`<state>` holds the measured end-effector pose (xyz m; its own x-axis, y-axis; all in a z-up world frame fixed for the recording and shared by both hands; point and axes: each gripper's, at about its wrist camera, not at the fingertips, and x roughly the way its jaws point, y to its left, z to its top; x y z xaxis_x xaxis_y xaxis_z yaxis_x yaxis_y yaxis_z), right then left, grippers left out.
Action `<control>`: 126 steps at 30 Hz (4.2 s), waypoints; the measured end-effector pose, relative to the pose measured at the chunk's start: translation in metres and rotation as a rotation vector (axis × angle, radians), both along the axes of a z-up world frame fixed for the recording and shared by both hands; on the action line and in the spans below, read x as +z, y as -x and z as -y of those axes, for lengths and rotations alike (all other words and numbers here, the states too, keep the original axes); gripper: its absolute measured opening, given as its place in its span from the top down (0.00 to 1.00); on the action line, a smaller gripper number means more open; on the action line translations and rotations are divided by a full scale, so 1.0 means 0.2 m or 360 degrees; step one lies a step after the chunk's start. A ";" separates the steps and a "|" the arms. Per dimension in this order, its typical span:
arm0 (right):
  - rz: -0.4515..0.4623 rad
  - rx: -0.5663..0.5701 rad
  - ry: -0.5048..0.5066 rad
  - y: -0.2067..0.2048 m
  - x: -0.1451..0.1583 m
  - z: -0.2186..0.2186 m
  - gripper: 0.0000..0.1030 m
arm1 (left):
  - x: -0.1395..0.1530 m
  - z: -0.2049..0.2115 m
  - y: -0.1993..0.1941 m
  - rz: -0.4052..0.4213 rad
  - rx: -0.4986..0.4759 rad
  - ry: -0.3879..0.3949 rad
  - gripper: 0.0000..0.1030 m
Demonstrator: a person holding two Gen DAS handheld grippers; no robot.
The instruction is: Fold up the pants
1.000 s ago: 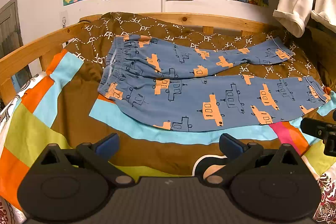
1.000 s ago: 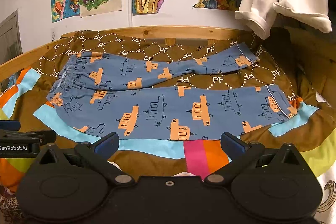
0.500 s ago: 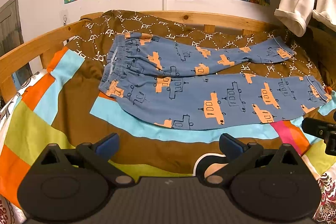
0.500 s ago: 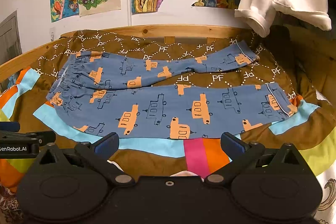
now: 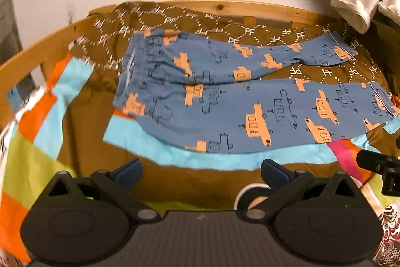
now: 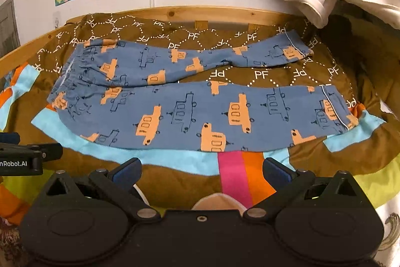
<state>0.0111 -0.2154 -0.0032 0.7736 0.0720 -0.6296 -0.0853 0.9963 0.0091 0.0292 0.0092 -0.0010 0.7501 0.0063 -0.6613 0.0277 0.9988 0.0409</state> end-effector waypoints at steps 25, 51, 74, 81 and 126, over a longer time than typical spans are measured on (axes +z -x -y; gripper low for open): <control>-0.0108 0.0507 0.0000 -0.94 -0.02 0.18 0.01 | 0.19 -0.20 -0.97 -0.0124 0.0090 -0.0195 0.00; -0.0236 0.0880 0.0143 -2.22 -0.03 0.01 0.07 | 0.00 -0.35 -1.90 -0.0083 -0.0473 -0.0359 0.88; -0.0484 0.1322 0.0469 -2.55 -0.26 -0.06 0.90 | -0.02 -0.31 -1.89 0.0031 -0.0436 -0.0382 0.99; -0.0242 0.1274 0.0517 -2.48 -0.16 -0.06 1.00 | 0.03 -0.31 -1.84 0.0157 -0.0328 -0.0408 0.99; -0.0088 0.1279 0.0649 -2.54 -0.16 -0.36 0.99 | -0.02 -0.38 -1.98 0.0136 -0.0254 -0.0432 0.98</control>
<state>0.5193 -0.1439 -0.0353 0.5544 0.3409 -0.7592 -0.7671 0.5631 -0.3074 0.4247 0.0858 -0.0041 0.8084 0.0519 -0.5863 0.1678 0.9344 0.3141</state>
